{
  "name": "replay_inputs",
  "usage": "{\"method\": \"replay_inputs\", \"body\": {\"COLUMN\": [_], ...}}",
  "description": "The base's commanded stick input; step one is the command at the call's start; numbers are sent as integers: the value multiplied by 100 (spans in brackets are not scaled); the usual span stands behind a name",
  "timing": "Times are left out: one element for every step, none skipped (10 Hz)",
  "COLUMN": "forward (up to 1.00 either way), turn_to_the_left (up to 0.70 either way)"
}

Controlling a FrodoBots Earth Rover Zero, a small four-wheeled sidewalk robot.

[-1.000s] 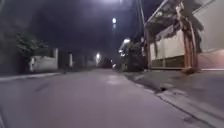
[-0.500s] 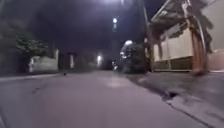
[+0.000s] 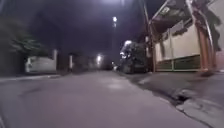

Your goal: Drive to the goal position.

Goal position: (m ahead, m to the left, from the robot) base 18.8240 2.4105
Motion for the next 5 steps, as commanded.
{"method": "replay_inputs", "body": {"forward": [70, 70, 70, 70, 70], "turn_to_the_left": [0, 0, 0, 0, 0]}}
